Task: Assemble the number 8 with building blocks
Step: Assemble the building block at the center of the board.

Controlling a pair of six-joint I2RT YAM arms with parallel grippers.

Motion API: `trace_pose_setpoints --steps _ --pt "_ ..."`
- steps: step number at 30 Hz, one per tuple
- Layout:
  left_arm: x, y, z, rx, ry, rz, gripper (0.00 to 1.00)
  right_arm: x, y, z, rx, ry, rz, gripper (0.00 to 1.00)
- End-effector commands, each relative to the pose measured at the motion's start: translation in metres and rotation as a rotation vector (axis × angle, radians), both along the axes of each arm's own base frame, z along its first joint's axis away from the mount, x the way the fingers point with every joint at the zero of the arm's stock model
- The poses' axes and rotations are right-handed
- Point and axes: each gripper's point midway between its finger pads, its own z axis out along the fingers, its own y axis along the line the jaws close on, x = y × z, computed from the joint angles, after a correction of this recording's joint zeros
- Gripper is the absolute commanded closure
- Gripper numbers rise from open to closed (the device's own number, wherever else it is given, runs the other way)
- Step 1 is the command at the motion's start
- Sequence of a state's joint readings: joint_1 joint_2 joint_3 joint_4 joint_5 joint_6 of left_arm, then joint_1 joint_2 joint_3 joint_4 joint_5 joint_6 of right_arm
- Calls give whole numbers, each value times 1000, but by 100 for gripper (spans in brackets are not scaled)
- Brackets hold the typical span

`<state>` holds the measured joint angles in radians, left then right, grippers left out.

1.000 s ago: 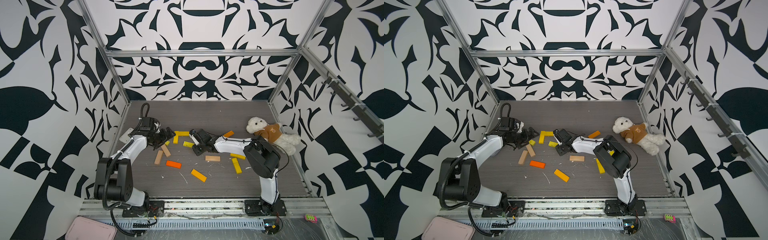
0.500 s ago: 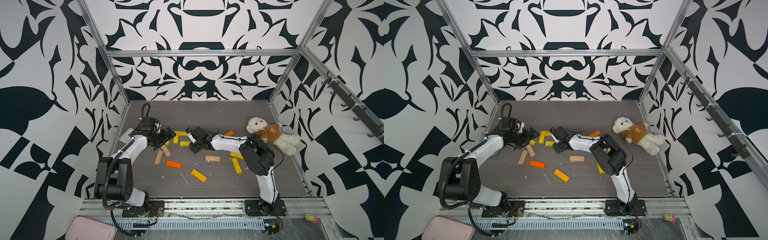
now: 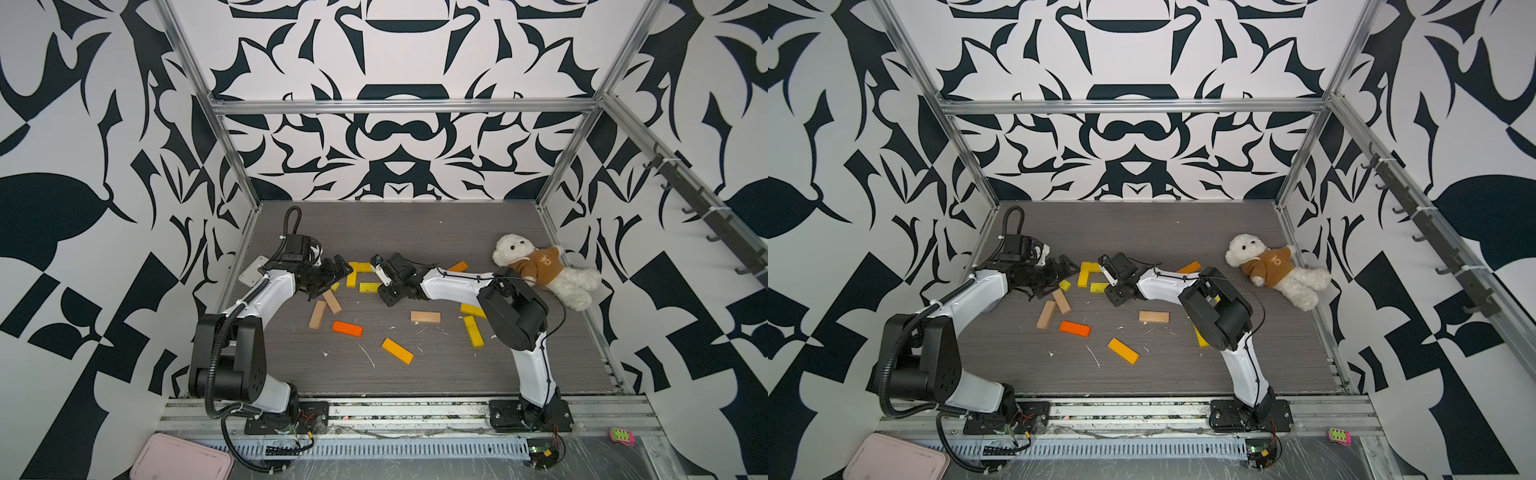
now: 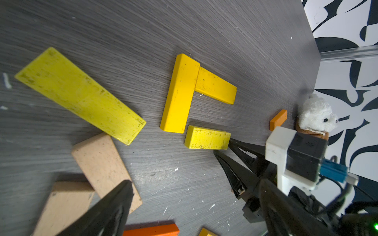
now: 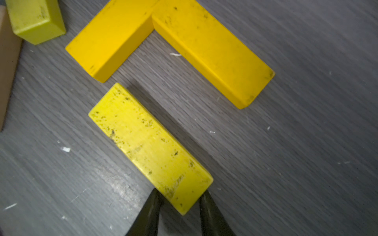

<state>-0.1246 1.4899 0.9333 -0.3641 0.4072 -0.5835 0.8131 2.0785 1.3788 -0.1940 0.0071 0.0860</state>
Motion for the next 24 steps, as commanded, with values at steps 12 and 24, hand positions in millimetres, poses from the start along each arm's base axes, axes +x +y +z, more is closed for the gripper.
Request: trace_pose_setpoints --steps 12,24 --pt "4 -1 4 5 1 -4 1 -2 8 13 55 14 -30 64" --pt "5 -2 5 4 -1 -5 1 -3 15 16 82 19 -41 64"
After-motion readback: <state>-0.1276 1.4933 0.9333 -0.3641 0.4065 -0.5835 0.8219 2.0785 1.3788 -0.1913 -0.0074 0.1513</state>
